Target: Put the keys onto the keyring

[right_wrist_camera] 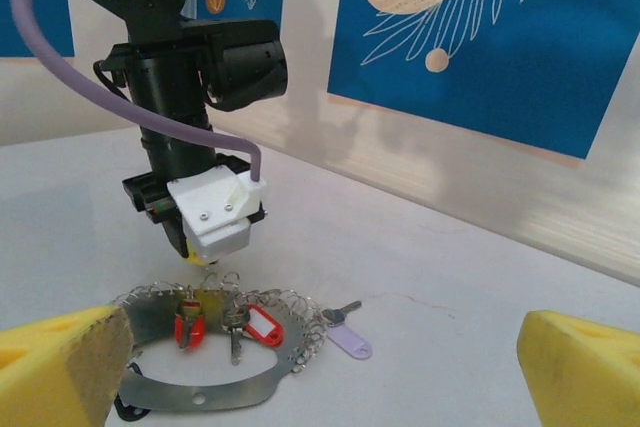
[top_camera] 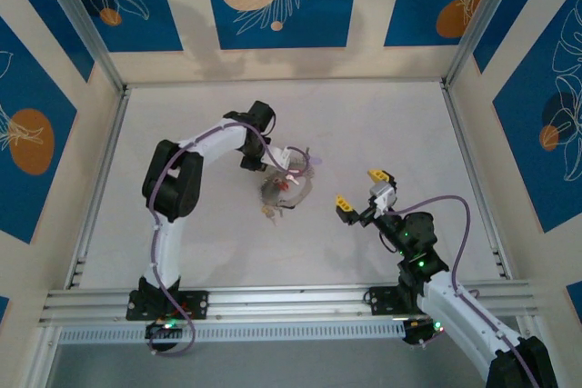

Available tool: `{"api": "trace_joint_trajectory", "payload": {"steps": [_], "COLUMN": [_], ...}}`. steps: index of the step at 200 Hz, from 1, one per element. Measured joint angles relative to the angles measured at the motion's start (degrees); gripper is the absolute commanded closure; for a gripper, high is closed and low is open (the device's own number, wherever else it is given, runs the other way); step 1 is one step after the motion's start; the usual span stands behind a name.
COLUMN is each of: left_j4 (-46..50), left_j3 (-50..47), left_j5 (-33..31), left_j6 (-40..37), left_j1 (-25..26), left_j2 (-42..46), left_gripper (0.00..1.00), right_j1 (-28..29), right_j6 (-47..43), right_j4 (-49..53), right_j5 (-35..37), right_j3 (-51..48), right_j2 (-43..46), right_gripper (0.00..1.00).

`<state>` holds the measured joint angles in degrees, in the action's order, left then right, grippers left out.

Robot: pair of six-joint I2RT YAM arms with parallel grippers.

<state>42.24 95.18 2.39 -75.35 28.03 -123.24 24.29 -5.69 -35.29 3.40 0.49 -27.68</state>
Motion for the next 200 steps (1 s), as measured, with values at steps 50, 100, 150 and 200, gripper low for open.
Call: {"api": "trace_joint_trajectory", "payload": {"steps": [50, 100, 150, 200], "left_j4": [-7.39, -16.31, -28.44, -37.88], "left_j3": [-2.89, -16.39, -32.59, -51.3], "left_j5": [-1.16, 0.09, 2.58, 2.95], "left_j6": [6.99, 17.92, 31.63, 44.92], "left_j1": [-2.19, -6.14, -8.39, -11.89], "left_j2": [0.15, 11.89, 31.8, 48.65], "left_gripper": [0.72, 0.0, 0.0, 0.0], "right_j1": [-0.07, -1.86, -4.04, -7.89], "right_j6": [-1.44, 0.15, 1.66, 3.04], "right_j4": [0.07, 1.57, 3.69, 1.64], "right_j5": [-0.59, 2.78, 7.45, 8.41], "right_j3": [0.0, 0.2, 4.07, 5.42], "right_j2": [-2.51, -3.04, -9.81, -21.79], "right_gripper": [0.01, 0.01, 0.01, 0.01]}}
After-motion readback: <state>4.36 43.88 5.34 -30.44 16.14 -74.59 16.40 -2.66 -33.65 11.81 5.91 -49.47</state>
